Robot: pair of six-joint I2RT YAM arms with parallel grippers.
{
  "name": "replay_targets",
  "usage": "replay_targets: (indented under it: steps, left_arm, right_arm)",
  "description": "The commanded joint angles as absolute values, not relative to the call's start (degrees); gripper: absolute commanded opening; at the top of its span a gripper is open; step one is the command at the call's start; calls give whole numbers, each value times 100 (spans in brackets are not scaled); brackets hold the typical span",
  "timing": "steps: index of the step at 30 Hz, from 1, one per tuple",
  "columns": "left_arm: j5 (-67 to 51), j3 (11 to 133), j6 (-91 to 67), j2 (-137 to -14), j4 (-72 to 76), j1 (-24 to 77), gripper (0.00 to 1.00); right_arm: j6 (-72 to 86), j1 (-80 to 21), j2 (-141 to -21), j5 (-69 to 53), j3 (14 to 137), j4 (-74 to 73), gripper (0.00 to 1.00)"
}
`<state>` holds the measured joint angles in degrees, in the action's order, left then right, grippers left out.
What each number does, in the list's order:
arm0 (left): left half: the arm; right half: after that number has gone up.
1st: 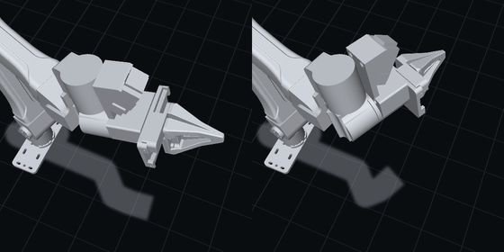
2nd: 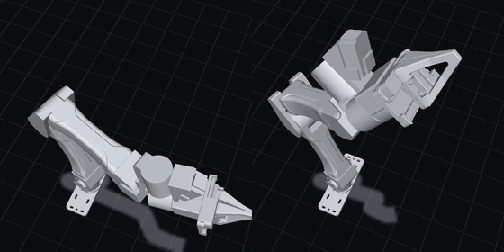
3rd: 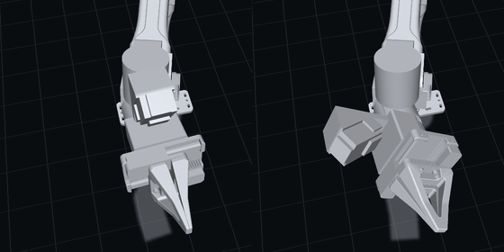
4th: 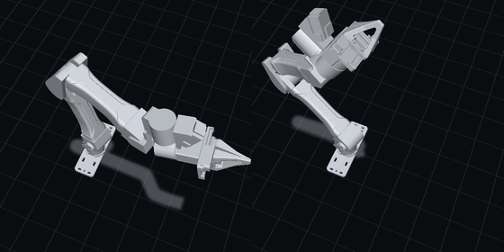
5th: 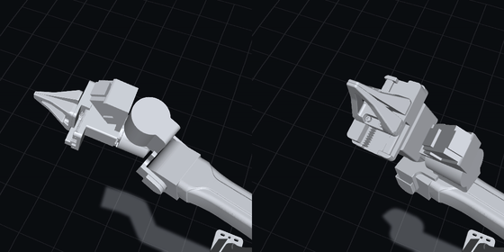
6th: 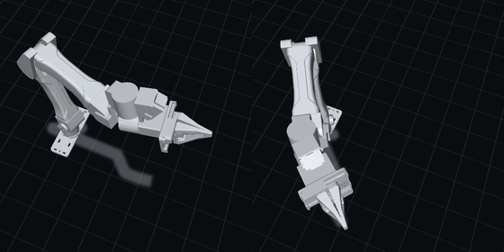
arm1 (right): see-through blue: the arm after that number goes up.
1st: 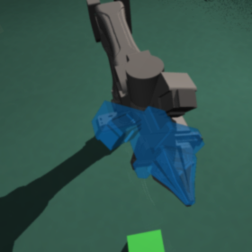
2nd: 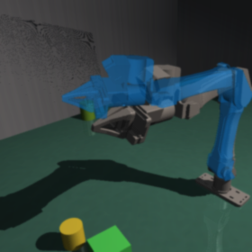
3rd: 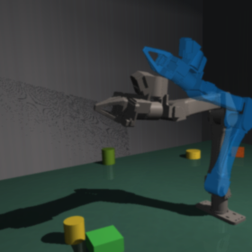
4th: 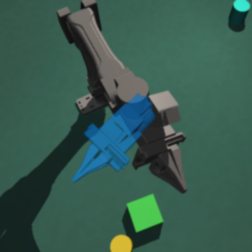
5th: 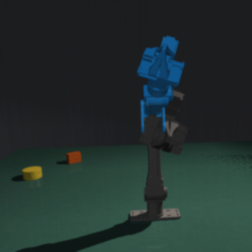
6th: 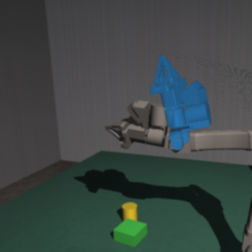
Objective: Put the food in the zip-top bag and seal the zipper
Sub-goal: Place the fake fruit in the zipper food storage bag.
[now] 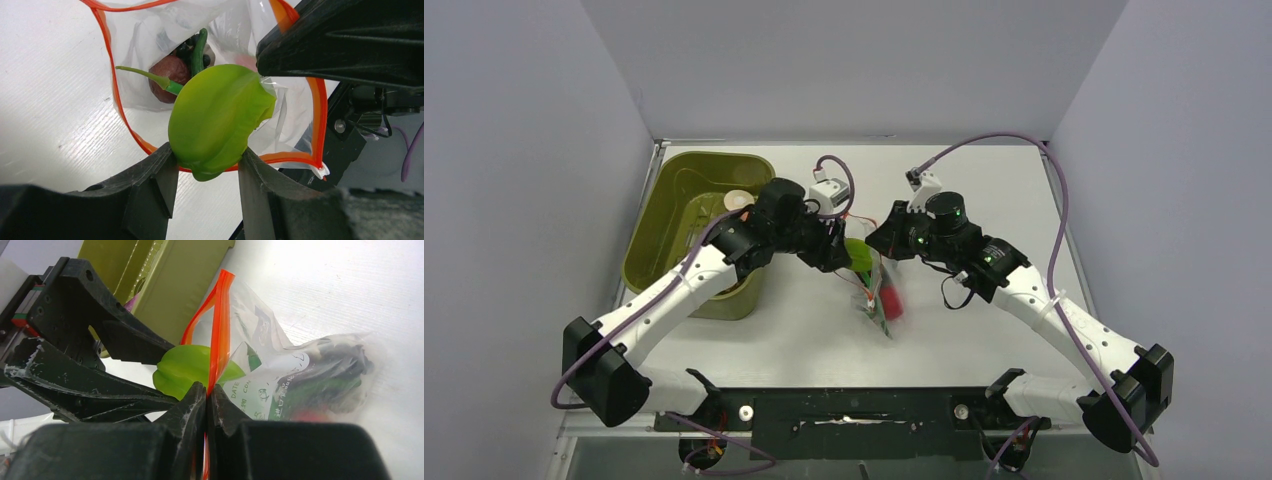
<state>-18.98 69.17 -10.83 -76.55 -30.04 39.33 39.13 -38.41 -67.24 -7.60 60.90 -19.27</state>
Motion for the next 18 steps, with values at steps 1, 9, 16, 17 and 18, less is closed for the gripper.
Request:
replay_targets:
  steps: [1,9,16,17,18]
  left_arm:
    - [-1959,7308,-1041,-7783,-2906,4028,30]
    - [-1786,7308,-1054,-7735,-2852,4115,61]
    - [-1272,7094,-1159,-7199,-2468,4113,67]
    - [-1141,7073,-1213,-7116,-2421,4113,67]
    - [-1006,7052,-1279,-7046,-2380,4113,67]
  right_arm:
    - [3835,-3910,-6681,-947,6192,-1419,0]
    - [3892,-3948,-6657,-838,6194,-1479,0]
    - [4070,-3951,-6679,-686,6187,-1546,0]
    - [4141,-3947,-6676,-633,6195,-1553,0]
    - [4262,-3949,-6679,-572,6203,-1572,0]
